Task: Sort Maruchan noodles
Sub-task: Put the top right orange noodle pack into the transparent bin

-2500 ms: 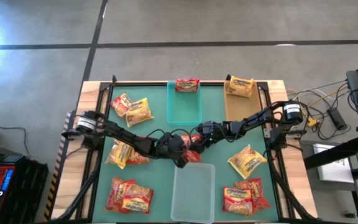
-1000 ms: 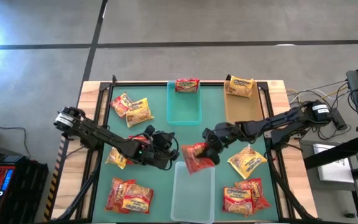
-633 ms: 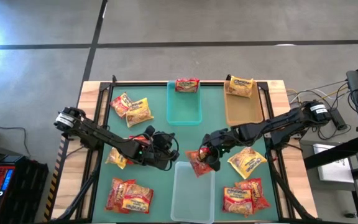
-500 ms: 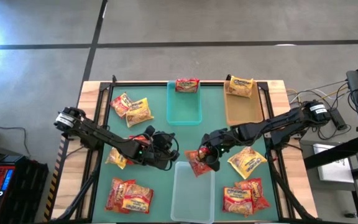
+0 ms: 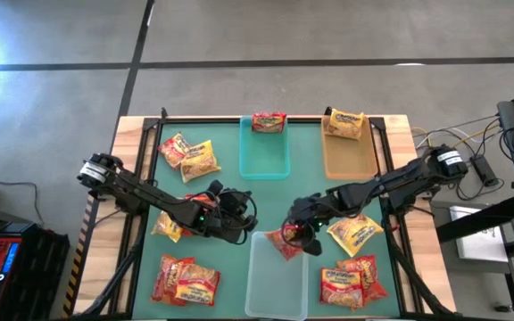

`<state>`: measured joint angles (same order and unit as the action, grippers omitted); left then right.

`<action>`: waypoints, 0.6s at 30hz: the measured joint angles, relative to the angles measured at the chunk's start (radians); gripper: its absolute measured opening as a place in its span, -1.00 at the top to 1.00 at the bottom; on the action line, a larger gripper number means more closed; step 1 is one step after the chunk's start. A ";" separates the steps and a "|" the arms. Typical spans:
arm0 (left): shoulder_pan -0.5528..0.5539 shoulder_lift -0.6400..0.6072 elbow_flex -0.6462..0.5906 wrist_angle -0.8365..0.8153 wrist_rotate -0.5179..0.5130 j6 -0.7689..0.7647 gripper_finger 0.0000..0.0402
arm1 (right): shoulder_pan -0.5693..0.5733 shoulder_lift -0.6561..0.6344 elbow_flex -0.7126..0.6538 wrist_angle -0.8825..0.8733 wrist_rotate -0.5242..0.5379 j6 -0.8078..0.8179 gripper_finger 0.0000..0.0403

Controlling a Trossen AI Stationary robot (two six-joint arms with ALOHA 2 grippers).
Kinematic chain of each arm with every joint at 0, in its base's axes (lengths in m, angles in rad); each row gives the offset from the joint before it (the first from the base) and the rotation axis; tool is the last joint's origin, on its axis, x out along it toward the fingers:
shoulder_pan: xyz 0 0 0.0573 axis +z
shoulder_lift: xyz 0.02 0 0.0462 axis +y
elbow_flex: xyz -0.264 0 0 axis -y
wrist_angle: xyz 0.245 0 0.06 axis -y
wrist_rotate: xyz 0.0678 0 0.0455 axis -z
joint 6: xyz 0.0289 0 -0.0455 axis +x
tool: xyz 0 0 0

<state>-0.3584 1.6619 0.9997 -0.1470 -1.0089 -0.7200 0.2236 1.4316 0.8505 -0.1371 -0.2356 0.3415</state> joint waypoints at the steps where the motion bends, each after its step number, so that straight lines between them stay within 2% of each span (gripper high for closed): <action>1: 0.000 0.000 0.000 0.000 0.000 0.000 1.00 | 0.001 0.000 0.007 -0.003 0.000 -0.009 0.81; 11: 0.000 0.001 -0.001 -0.003 0.000 0.000 1.00 | 0.007 0.012 0.145 -0.121 0.001 -0.063 0.81; 18: 0.000 0.002 -0.003 -0.030 -0.001 -0.020 1.00 | 0.010 0.085 0.197 -0.177 0.002 -0.097 0.81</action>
<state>-0.3584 1.6637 0.9968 -0.1772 -1.0096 -0.7399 0.2337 1.5165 1.0476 -0.3139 -0.2334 0.2445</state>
